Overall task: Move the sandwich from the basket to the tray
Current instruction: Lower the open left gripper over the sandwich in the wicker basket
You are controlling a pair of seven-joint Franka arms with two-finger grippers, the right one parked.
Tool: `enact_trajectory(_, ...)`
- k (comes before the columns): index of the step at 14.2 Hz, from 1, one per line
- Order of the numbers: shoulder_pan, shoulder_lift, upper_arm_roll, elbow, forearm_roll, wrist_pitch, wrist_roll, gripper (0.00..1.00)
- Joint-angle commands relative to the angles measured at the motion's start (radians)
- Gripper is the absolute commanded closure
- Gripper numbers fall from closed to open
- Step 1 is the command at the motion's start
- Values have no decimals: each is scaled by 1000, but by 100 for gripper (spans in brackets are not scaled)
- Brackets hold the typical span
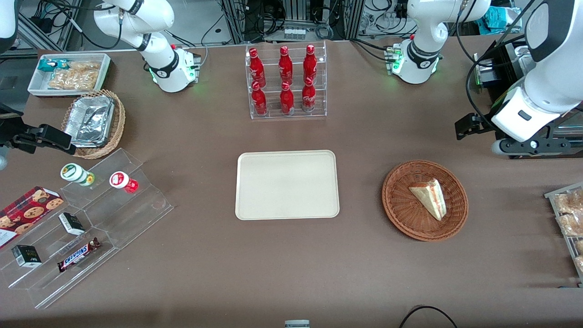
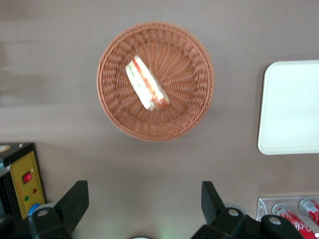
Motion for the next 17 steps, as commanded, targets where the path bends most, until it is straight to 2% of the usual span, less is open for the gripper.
enact_trajectory(1, 2, 7, -5, -7, 7, 20, 44, 0)
enact_trajectory(6, 2, 50, -5, -88, 25, 62, 52, 0)
enact_trajectory(10, 2, 59, -5, -299, 42, 335, 50, 0)
enact_trajectory(13, 3, 72, -3, -471, 40, 602, 47, 0)
enact_trajectory(15, 5, 85, -2, -536, 31, 719, 26, 0)
enact_trajectory(17, 5, 102, 13, -544, 30, 742, -86, 0)
